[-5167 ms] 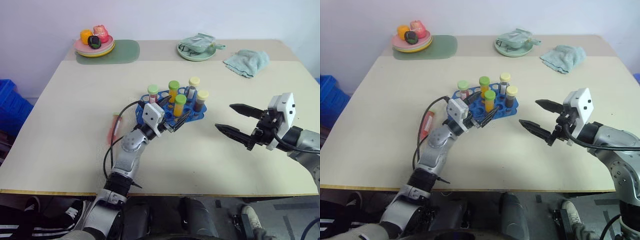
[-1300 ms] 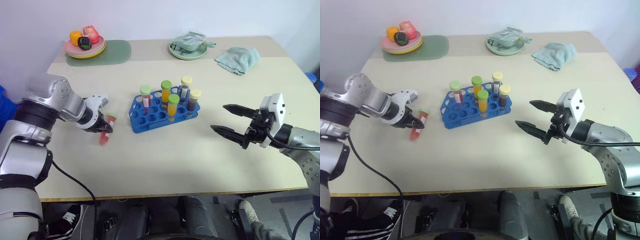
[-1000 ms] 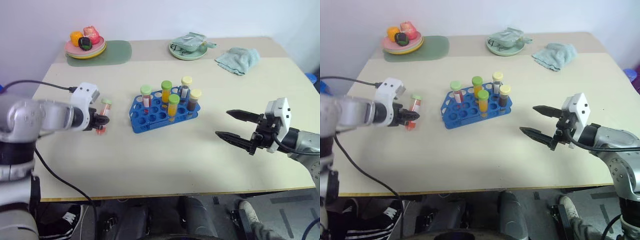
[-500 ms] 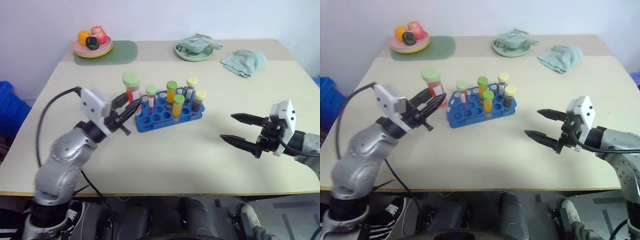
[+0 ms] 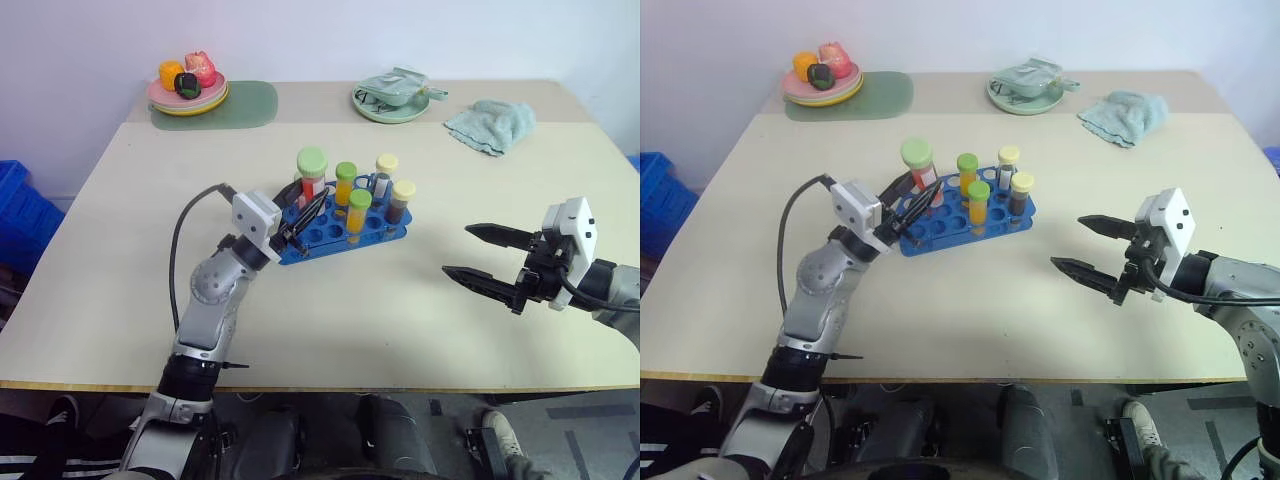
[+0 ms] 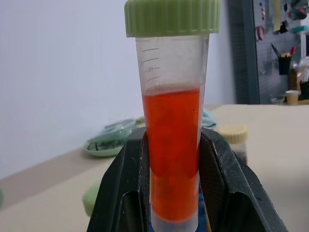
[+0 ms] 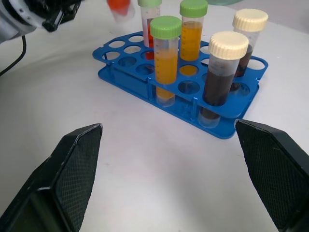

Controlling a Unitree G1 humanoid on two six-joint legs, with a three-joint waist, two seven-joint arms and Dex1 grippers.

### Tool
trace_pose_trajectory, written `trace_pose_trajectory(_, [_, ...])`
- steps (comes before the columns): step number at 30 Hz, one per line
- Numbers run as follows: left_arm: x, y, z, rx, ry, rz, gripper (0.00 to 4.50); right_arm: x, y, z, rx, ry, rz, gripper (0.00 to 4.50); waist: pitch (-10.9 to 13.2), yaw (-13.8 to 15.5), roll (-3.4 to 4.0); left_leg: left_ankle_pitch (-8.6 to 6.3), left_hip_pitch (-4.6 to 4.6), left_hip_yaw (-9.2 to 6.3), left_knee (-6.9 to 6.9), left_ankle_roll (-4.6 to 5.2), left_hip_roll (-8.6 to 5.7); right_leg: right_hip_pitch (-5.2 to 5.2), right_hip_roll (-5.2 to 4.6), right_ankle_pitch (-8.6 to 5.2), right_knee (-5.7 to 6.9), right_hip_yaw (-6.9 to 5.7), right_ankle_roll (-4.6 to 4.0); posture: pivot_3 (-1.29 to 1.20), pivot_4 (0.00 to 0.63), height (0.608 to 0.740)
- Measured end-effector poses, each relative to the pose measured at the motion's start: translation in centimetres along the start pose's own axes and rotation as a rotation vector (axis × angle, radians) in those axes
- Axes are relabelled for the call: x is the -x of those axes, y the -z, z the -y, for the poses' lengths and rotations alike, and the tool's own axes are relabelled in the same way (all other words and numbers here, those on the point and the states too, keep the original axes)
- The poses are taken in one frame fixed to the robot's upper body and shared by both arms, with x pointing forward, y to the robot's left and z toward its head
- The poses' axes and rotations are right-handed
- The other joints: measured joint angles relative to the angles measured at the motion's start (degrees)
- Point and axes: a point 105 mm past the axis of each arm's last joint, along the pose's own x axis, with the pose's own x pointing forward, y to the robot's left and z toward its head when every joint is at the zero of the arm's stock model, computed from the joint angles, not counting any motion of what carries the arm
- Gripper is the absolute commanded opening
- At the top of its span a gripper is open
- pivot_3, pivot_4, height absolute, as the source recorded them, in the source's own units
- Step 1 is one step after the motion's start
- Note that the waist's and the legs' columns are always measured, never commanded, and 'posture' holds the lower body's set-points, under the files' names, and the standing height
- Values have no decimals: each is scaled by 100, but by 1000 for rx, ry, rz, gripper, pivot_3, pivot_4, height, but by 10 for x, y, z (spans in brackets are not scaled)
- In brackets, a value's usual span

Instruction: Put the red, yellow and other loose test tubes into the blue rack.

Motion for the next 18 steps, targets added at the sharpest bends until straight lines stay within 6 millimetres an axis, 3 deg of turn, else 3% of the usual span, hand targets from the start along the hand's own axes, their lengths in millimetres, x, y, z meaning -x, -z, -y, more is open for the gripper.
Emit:
trace_pose_trajectory(5, [5,17,-6,15,-35,-64,819,0,0,0,4,9,-1,4500,0,11,0,-1,-1,-1,2,3,-1,2,0,0,0,0,0,0,150,740])
trace_pose_trajectory(18, [-3,32,7,103,-61,-104,819,-4,-11,3,36,12,24,4500,0,9,0,-1,-1,-2,2,3,0,2,1,0,-1,0,0,0,150,740])
